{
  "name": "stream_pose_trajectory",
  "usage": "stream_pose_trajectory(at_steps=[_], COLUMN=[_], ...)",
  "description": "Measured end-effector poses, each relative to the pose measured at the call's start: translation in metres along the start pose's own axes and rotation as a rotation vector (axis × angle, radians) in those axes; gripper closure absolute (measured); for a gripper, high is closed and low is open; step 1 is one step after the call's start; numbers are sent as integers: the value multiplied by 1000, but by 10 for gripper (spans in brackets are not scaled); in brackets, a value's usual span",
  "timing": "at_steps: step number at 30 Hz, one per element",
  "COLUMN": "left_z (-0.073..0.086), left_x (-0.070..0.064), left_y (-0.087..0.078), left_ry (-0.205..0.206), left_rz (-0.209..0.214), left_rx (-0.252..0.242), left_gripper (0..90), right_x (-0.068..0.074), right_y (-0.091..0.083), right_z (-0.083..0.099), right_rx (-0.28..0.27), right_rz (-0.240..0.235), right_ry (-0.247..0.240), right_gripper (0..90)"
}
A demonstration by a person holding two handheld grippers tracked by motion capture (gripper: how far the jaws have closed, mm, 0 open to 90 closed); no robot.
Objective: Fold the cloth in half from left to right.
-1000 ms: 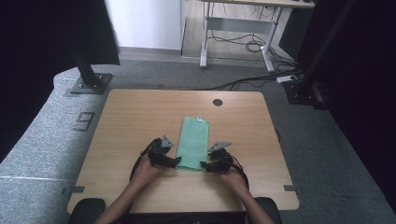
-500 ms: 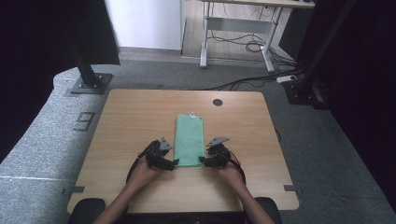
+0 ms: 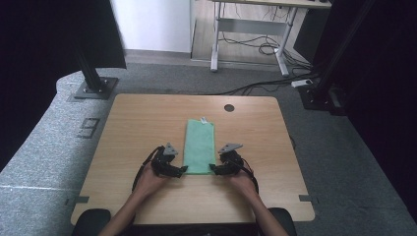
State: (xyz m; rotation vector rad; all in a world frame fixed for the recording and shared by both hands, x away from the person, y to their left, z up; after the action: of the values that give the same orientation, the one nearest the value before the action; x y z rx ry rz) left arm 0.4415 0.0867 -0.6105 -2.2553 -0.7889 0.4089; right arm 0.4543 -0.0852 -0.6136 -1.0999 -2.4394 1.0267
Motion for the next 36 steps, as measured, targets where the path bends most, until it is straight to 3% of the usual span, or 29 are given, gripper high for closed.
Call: stream_pose_trajectory(at_steps=[8, 23, 36], left_z=[-2, 30, 52], left_x=[-5, 8, 18], left_y=[-22, -51, -49], left_ry=[20, -43, -63], left_rz=[13, -25, -49], left_rx=[-13, 2, 42], left_gripper=[138, 105, 48], right_x=[-7, -18, -29], right_y=[-14, -39, -47], right_z=[2, 17, 44], right_rx=[0, -2, 11], right_rz=[16, 8, 31], right_ry=[-14, 9, 54], right_gripper=[245, 136, 33])
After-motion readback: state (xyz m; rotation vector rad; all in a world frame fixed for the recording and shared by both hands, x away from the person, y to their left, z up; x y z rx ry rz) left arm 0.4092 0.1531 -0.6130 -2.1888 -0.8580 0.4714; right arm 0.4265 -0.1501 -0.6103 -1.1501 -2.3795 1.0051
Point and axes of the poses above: each handheld gripper's, and its own axes: y roughly forward along the jaws, z roughly out of its underside, x roughly to its left, the point moved 10 cm from there along y, roughly forward along the jaws, and after that the axes turned 4 degrees about z, right-handed, at the moved point
